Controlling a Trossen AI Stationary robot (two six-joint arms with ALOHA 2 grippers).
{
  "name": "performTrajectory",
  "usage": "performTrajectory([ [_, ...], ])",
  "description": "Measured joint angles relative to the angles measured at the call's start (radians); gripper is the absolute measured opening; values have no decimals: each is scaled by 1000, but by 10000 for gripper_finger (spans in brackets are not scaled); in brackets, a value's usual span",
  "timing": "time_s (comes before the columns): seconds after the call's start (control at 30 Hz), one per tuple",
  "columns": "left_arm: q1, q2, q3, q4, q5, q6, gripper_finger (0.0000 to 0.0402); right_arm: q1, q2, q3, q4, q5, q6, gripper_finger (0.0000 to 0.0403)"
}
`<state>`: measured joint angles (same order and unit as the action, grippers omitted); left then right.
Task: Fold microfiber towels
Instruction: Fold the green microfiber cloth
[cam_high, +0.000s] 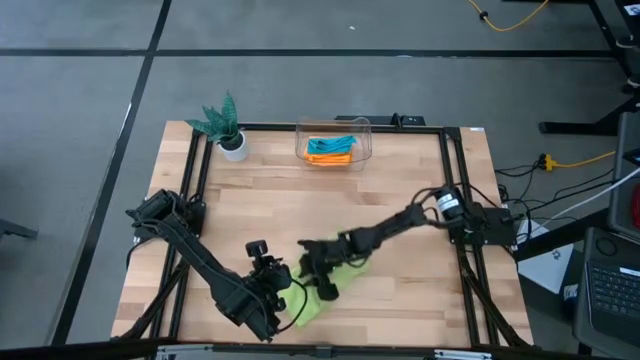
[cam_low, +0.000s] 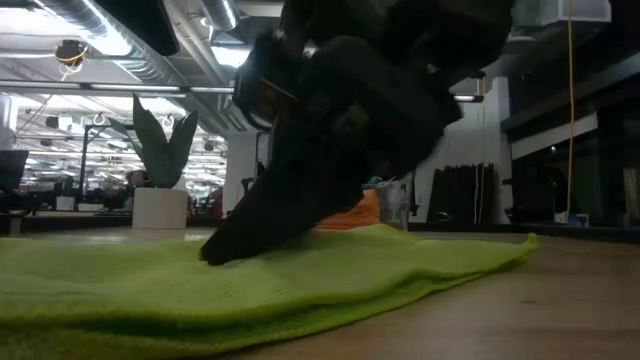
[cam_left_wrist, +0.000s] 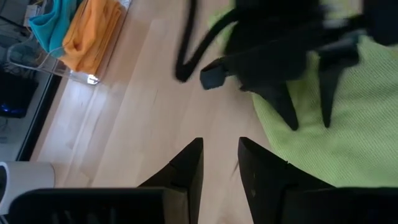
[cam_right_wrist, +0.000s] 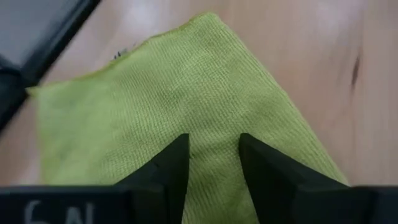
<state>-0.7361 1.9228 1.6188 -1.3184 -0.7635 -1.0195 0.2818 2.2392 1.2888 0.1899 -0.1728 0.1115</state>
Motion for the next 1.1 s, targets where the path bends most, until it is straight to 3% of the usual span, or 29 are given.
performTrajectory([
  [0.13,0,0,0,1,-1,0,94,-57,-60,-10,-58,-174,63,147],
  [0.23,0,0,0,2,-2,0,94,-65,-139,-13,-133,-154,73,147],
  [0.4,-4,0,0,11,-2,0,94,11,-266,-6,-261,190,227,147],
  [0.6,-7,0,0,34,-1,-1,94,190,-268,-5,-304,816,456,147],
  [0.67,-7,0,0,46,-1,-1,94,233,-235,-5,-319,963,583,147],
  [0.77,-7,0,0,66,-1,-1,94,272,-183,-5,-327,1070,779,147],
  [0.87,-7,0,0,84,-2,-1,94,287,-107,-3,-303,1075,945,147],
  [0.97,-7,0,0,92,-4,-1,94,290,-24,-6,-220,1070,1006,147],
  [1.1,-7,0,0,105,-7,-1,94,294,71,1,-108,1196,990,147],
])
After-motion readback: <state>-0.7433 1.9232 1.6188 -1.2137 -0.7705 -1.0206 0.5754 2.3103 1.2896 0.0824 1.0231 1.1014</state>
